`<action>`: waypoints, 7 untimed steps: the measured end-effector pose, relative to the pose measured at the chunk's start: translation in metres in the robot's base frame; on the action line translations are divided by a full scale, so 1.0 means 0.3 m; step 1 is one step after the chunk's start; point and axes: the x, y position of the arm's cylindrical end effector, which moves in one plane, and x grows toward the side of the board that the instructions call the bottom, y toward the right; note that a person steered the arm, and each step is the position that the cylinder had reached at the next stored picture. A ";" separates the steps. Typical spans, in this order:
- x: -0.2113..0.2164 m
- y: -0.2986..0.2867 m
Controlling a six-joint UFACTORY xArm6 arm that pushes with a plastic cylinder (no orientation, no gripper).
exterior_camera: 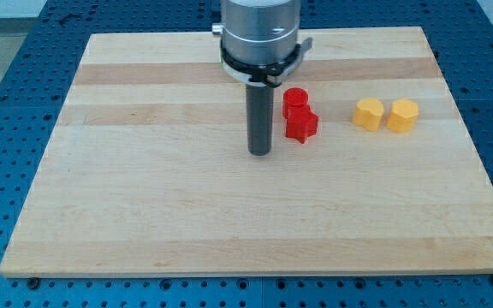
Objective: Push green star bottom of red star
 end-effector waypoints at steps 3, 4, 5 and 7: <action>-0.329 -0.173; -0.417 -0.349; -0.582 -0.424; -0.834 -0.223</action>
